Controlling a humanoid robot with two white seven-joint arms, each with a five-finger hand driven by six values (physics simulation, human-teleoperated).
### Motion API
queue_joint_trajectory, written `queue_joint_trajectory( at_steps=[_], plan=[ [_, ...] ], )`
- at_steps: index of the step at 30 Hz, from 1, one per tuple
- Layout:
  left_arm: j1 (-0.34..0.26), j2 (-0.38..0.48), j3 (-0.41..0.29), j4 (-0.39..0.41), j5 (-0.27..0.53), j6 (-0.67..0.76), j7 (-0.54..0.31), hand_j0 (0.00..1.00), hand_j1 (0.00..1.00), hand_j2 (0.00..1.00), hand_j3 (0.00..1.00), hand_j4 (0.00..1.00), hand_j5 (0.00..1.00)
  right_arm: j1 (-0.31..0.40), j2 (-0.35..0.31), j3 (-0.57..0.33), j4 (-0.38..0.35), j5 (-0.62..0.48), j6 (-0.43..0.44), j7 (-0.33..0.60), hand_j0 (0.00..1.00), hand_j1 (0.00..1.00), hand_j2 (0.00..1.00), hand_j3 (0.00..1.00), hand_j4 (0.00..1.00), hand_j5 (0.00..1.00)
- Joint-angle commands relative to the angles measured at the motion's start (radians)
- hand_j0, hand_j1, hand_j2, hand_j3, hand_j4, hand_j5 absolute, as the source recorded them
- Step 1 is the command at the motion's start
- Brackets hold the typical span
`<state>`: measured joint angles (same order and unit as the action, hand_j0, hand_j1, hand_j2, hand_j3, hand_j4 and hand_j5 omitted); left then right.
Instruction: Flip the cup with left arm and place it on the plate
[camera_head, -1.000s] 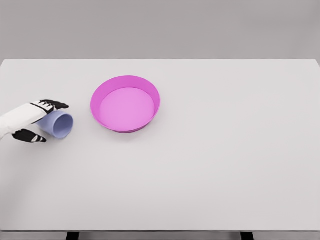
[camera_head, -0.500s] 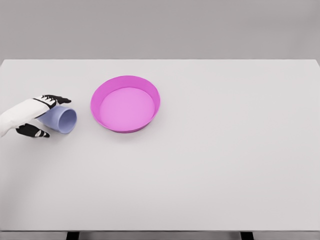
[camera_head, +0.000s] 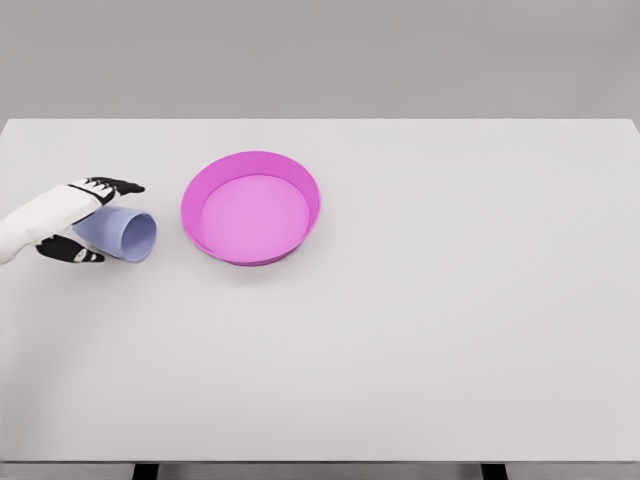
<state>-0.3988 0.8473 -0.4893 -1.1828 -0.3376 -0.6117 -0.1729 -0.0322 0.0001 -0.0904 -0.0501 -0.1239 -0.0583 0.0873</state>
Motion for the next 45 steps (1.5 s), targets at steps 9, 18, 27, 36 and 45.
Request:
queue_joint_trajectory(
  at_steps=[9,18,27,36,45],
  plan=[
    [-0.003,-0.017,-0.020,-0.001,0.008,0.001,-0.017,1.00,1.00,1.00,1.00,1.00,1.00,0.000,0.000,0.000,-0.001,0.000,0.000,0.000,1.00,1.00,1.00,1.00,1.00,1.00],
    [0.002,-0.005,-0.017,-0.029,0.031,0.001,-0.037,0.64,0.64,0.64,0.64,0.64,0.64,0.000,0.000,0.000,0.001,0.000,0.000,0.000,1.00,1.00,1.00,1.00,1.00,1.00],
    [0.002,-0.008,-0.017,-0.049,0.206,0.001,-0.037,0.65,0.65,0.65,0.65,0.65,0.65,0.000,0.000,0.000,0.001,0.000,0.000,0.000,1.00,1.00,1.00,1.00,1.00,1.00],
    [-0.011,-0.056,-0.020,-0.097,0.469,0.001,-0.037,0.65,0.65,0.65,0.65,0.65,0.65,-0.002,0.000,0.000,-0.001,0.000,0.000,0.000,1.00,1.00,1.00,1.00,1.00,1.00],
    [-0.034,-0.266,-0.022,-0.104,0.591,0.001,-0.036,0.66,0.66,0.66,0.66,0.66,0.66,-0.002,0.000,0.000,-0.001,0.000,0.000,0.000,1.00,1.00,1.00,1.00,1.00,1.00]
  ],
)
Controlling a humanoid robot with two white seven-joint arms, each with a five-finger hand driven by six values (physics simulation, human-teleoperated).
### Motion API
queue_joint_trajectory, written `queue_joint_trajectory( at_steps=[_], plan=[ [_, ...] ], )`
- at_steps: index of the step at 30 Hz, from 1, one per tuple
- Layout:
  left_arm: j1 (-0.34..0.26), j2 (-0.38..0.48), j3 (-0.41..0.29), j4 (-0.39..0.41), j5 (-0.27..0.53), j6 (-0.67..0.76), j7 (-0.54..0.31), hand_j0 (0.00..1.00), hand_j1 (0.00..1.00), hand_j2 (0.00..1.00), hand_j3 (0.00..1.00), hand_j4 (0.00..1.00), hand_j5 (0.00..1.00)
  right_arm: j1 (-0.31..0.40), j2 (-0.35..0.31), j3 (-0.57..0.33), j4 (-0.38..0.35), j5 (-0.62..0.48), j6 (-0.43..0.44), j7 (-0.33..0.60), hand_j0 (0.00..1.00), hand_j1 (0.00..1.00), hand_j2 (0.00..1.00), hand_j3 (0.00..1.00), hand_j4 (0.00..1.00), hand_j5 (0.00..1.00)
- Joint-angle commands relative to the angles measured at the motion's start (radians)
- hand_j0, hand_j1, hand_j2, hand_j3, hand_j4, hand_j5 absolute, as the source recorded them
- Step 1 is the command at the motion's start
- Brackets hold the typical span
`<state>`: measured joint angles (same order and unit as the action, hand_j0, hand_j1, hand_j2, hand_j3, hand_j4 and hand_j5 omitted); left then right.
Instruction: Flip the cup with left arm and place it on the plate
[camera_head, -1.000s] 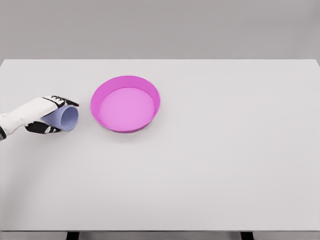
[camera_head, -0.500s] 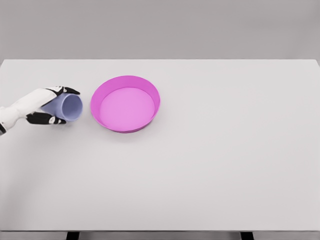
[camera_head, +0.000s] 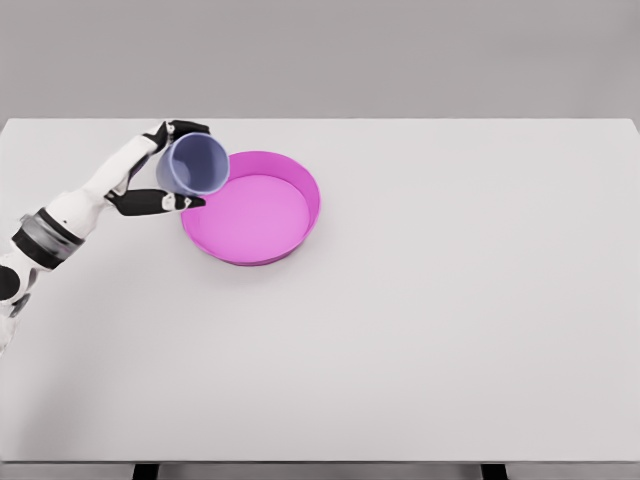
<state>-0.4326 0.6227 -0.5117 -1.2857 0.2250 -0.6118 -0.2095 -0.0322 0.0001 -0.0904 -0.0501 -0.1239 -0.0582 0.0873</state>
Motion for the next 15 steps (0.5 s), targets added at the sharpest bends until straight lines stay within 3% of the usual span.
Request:
queue_joint_trajectory(
  at_steps=[1,12,15],
  plan=[
    [0.000,-0.064,-0.004,-0.001,0.033,0.001,0.001,0.66,0.66,0.66,0.66,0.66,0.66,0.000,0.000,0.000,-0.001,0.000,0.000,0.000,1.00,1.00,1.00,1.00,1.00,1.00],
    [0.005,-0.208,-0.018,-0.001,0.082,0.032,0.002,0.68,0.68,0.68,0.68,0.68,0.68,0.000,0.000,0.000,-0.001,0.000,0.000,0.000,1.00,1.00,1.00,1.00,1.00,1.00],
    [0.015,-0.244,-0.016,0.008,0.126,0.037,0.001,0.69,0.69,0.69,0.69,0.69,0.69,0.000,0.000,0.000,-0.001,0.000,0.000,0.000,1.00,1.00,1.00,1.00,1.00,1.00]
  ],
)
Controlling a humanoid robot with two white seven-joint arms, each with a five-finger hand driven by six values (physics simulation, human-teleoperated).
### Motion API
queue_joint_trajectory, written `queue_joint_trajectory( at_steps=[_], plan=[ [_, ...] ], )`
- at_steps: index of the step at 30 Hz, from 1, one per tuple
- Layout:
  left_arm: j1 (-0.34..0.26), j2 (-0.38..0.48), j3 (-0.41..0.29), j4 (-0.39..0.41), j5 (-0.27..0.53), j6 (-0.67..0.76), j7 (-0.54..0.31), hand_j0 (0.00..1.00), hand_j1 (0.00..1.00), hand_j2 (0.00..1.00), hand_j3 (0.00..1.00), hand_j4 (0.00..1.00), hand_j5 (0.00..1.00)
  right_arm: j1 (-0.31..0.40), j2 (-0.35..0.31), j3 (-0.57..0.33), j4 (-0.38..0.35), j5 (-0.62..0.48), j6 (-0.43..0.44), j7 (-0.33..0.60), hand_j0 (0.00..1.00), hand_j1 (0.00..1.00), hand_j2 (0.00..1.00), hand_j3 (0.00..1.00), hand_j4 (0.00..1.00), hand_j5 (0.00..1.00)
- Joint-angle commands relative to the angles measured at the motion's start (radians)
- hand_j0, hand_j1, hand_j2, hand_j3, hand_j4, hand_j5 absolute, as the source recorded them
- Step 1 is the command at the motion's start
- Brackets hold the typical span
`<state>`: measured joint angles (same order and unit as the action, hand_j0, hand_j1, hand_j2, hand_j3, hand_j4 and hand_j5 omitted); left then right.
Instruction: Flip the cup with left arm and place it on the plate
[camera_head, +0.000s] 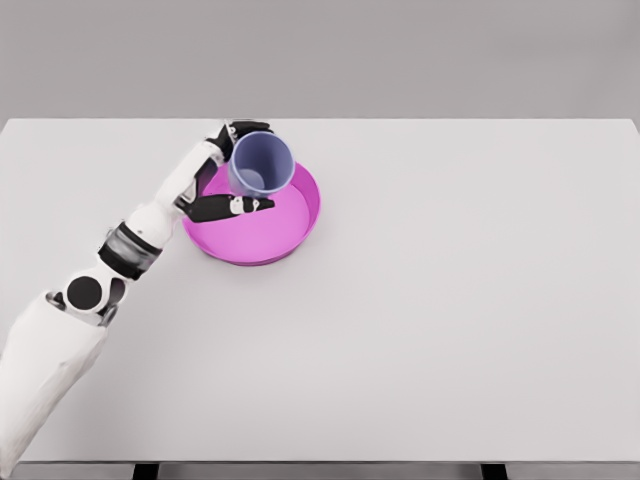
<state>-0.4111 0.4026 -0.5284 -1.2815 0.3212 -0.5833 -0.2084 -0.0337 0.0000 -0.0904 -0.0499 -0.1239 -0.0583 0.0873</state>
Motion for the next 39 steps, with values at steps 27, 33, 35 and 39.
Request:
queue_joint_trajectory(
  at_steps=[27,33,35,39],
  plan=[
    [0.015,-0.159,0.042,0.225,0.134,0.063,0.001,0.72,0.72,0.72,0.72,0.72,0.72,0.000,0.000,0.000,-0.001,0.000,0.000,0.000,1.00,1.00,1.00,1.00,1.00,1.00],
    [0.015,-0.159,0.051,0.225,0.133,0.065,0.001,0.98,0.98,0.98,0.98,0.98,0.98,0.000,0.000,0.000,-0.001,0.000,0.000,0.000,1.00,1.00,1.00,1.00,1.00,1.00],
    [0.015,-0.159,0.056,0.225,0.131,0.065,0.001,1.00,1.00,1.00,1.00,1.00,1.00,0.000,0.000,0.000,0.001,0.000,0.000,0.000,1.00,1.00,1.00,1.00,1.00,1.00],
    [0.020,-0.146,0.070,0.220,0.128,0.065,0.001,1.00,1.00,1.00,1.00,1.00,1.00,0.000,0.000,0.000,-0.001,0.000,0.000,0.000,1.00,1.00,1.00,1.00,1.00,1.00]
  ],
)
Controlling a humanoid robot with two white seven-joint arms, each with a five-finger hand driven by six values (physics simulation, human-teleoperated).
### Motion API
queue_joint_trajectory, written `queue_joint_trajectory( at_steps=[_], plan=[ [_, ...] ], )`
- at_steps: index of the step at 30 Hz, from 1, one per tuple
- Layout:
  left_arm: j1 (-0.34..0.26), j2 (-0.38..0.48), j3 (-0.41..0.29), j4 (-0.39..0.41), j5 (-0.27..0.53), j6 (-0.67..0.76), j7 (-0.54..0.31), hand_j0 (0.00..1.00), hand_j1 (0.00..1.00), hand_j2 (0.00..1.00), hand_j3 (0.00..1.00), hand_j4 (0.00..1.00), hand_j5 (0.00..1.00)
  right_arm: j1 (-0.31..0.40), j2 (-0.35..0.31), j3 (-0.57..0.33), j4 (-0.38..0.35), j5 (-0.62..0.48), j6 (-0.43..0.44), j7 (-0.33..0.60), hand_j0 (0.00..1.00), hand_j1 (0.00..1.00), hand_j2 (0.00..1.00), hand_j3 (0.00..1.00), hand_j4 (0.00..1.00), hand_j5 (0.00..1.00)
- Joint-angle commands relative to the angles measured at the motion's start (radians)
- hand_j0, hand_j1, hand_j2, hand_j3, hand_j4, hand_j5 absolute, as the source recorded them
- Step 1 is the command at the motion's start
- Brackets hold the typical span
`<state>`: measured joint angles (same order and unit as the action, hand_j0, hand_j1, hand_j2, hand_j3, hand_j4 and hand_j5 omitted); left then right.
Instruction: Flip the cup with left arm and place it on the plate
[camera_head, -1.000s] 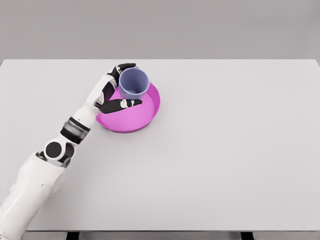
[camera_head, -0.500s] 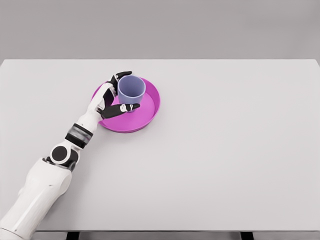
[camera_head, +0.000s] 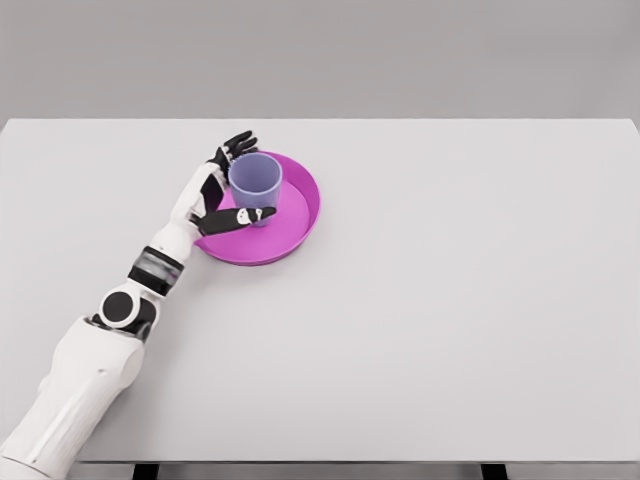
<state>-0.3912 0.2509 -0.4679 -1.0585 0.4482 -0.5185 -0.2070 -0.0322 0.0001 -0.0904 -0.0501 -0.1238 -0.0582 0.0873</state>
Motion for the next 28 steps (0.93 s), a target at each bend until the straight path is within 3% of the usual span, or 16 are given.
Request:
queue_joint_trajectory(
  at_steps=[1,14,17,19,22,24,28],
  plan=[
    [0.000,0.007,0.011,-0.003,0.001,0.000,0.000,1.00,1.00,1.00,1.00,1.00,1.00,-0.002,0.000,0.000,0.000,0.000,0.000,0.000,1.00,1.00,1.00,1.00,1.00,1.00],
    [0.000,0.054,0.012,-0.011,-0.003,-0.005,0.000,1.00,1.00,1.00,1.00,1.00,1.00,0.000,0.000,0.000,0.000,0.000,0.000,0.000,1.00,1.00,1.00,1.00,1.00,1.00],
    [0.021,0.085,0.012,-0.054,-0.003,-0.006,0.000,1.00,1.00,1.00,1.00,1.00,1.00,-0.002,0.000,0.000,0.000,0.000,0.000,0.000,1.00,1.00,1.00,1.00,1.00,1.00],
    [0.055,0.142,0.011,-0.118,-0.005,-0.006,0.000,1.00,1.00,1.00,1.00,1.00,1.00,-0.002,0.000,0.000,0.001,0.000,0.000,-0.001,1.00,1.00,1.00,1.00,1.00,1.00],
    [0.123,0.415,0.012,-0.293,-0.008,-0.023,0.000,1.00,1.00,1.00,1.00,1.00,1.00,-0.002,0.000,0.000,0.000,0.000,0.000,0.000,1.00,1.00,1.00,1.00,1.00,1.00],
    [0.127,0.567,0.017,-0.336,-0.013,-0.092,0.000,1.00,1.00,1.00,1.00,1.00,1.00,0.000,0.000,0.000,0.000,0.000,0.000,0.000,1.00,1.00,1.00,1.00,1.00,1.00],
    [0.143,0.650,0.051,-0.363,-0.016,-0.092,0.000,1.00,1.00,1.00,1.00,1.00,1.00,-0.002,0.000,0.000,0.001,0.000,0.000,0.000,1.00,1.00,1.00,1.00,1.00,1.00]
  ],
)
